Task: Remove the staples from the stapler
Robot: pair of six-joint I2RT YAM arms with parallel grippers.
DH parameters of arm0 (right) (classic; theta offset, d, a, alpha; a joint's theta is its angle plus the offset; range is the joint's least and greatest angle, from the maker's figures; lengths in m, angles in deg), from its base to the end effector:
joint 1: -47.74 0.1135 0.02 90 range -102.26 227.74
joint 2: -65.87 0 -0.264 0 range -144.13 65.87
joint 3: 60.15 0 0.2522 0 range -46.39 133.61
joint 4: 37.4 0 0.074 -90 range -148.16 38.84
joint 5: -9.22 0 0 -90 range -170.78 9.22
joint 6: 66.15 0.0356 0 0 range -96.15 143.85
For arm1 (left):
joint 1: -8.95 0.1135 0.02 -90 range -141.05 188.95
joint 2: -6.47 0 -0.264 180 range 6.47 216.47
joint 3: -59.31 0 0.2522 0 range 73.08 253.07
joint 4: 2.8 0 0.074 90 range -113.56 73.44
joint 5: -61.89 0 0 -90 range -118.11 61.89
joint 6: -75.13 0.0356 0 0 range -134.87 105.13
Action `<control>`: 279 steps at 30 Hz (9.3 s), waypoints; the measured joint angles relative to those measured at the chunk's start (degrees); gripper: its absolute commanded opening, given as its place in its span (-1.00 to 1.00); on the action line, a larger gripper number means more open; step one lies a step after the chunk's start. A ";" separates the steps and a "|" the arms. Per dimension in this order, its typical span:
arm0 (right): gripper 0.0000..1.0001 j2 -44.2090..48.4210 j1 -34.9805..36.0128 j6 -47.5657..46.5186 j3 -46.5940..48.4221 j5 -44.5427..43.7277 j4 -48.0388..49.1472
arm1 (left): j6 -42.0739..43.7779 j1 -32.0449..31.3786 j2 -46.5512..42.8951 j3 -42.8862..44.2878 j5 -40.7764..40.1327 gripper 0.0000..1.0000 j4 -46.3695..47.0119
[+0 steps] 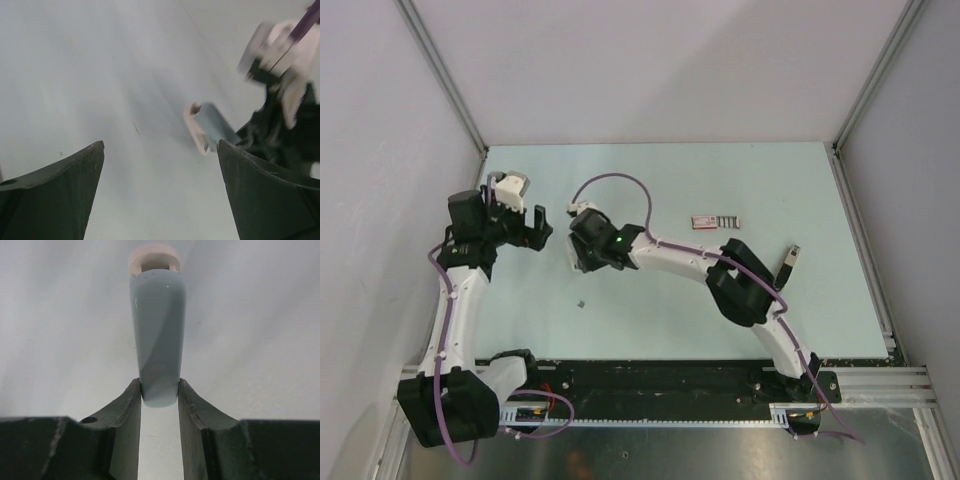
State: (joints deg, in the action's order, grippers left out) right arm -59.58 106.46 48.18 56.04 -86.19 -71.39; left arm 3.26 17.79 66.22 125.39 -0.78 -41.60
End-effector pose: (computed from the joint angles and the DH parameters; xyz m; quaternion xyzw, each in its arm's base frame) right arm 0.2634 0.4271 0.2130 -0.2532 0.8815 0.2303 0.3254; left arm 0.2266 0.0187 0.3127 0.1823 0.8398 -0.0923 0.5030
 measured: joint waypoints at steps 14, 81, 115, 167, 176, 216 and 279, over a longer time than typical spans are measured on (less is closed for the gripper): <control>-0.46 -16.02 6.88 4.07 27.36 -2.93 -19.06 | -8.50 2.60 -1.97 1.07 -6.80 0.99 -2.71; 0.37 42.60 -49.96 12.81 -47.19 -16.26 -27.41 | -5.57 -26.18 11.82 -2.89 -17.57 0.99 3.43; -1.00 44.33 -21.42 17.51 -40.81 -9.07 -16.15 | -4.85 -26.18 11.37 -4.74 -8.57 0.99 3.54; -1.00 28.44 -6.51 32.68 -35.43 -6.25 13.62 | -7.56 -26.84 24.72 -4.35 12.76 -0.65 8.02; -1.00 28.44 -6.60 32.44 -35.43 -5.64 13.44 | -6.97 -26.84 24.70 -4.35 11.82 -0.86 8.17; -1.00 39.67 -17.73 10.54 -55.30 18.60 20.70 | 24.20 -42.05 22.86 -14.99 -26.34 -0.94 31.47; -1.00 58.38 -31.69 13.53 -52.13 -0.96 3.93 | 2.73 -52.11 12.24 -4.37 -13.11 0.85 8.11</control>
State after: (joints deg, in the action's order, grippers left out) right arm -1.20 74.77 61.71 3.91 -87.15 -67.45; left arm 5.99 -34.31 78.46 121.02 -13.89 -33.49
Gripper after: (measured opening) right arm 0.351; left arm 0.896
